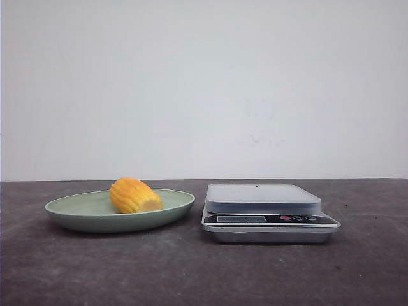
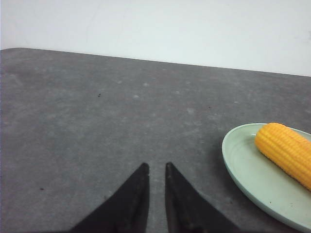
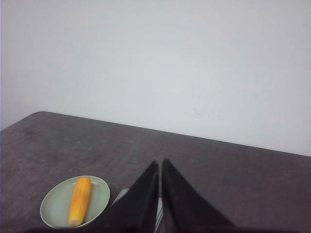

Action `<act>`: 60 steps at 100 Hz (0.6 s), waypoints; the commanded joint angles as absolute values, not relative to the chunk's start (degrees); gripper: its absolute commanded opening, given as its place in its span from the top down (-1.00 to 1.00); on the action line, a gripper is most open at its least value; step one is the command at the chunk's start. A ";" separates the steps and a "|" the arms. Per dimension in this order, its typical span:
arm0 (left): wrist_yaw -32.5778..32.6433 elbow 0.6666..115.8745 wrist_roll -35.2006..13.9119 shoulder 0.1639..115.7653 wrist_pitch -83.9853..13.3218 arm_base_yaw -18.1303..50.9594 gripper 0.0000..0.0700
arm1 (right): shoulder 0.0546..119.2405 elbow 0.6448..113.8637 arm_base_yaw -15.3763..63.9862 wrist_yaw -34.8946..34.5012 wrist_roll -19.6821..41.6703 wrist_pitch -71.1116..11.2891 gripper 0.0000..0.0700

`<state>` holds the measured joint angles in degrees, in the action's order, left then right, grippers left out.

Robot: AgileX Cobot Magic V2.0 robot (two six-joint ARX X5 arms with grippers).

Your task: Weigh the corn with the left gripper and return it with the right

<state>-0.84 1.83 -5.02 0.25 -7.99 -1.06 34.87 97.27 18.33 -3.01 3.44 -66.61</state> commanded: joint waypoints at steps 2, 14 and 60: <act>-1.10 0.80 -4.05 0.19 -8.73 -1.13 0.96 | 35.40 98.28 18.50 -3.01 4.12 -66.08 0.99; -1.10 0.80 -4.10 0.19 -9.39 -1.13 0.96 | 35.40 98.28 18.50 -3.03 4.12 -66.08 0.99; -1.10 0.80 -4.10 0.19 -9.23 -1.13 0.96 | 35.40 98.28 18.50 -3.03 4.12 -66.08 0.99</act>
<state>-0.86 1.83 -5.02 0.25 -10.09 -1.06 34.89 97.27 18.33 -3.01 3.44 -66.61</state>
